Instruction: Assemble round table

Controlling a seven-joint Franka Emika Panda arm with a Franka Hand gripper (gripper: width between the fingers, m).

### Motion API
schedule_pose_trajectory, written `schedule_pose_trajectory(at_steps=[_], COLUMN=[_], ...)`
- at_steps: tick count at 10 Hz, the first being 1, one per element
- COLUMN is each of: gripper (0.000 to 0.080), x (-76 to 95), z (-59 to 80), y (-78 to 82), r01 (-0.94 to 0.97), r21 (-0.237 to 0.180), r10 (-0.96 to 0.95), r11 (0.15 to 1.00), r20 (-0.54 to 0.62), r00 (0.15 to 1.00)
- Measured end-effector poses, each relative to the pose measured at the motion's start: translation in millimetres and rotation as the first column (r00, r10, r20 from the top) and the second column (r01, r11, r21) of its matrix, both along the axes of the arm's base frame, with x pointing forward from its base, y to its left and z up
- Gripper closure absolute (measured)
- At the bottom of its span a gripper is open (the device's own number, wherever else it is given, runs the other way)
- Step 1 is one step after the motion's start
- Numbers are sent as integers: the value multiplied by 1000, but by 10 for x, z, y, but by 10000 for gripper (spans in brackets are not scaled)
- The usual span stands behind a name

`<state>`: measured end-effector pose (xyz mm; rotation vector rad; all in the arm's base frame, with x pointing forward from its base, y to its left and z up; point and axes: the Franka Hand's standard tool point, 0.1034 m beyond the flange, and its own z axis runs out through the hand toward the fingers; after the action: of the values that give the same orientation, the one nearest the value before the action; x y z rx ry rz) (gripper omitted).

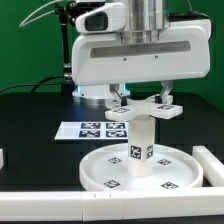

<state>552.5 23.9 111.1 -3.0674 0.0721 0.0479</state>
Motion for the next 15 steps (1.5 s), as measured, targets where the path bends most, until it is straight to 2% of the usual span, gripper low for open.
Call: schedule_pose_trajectory(at_steps=[12, 15], gripper=[354, 354], x=[18, 16], z=[2, -4], y=[-11, -17], r01=[10, 297], r21=[-1, 15], r10=[-10, -297], r11=[1000, 955], r20=[16, -8], r00=[1000, 955])
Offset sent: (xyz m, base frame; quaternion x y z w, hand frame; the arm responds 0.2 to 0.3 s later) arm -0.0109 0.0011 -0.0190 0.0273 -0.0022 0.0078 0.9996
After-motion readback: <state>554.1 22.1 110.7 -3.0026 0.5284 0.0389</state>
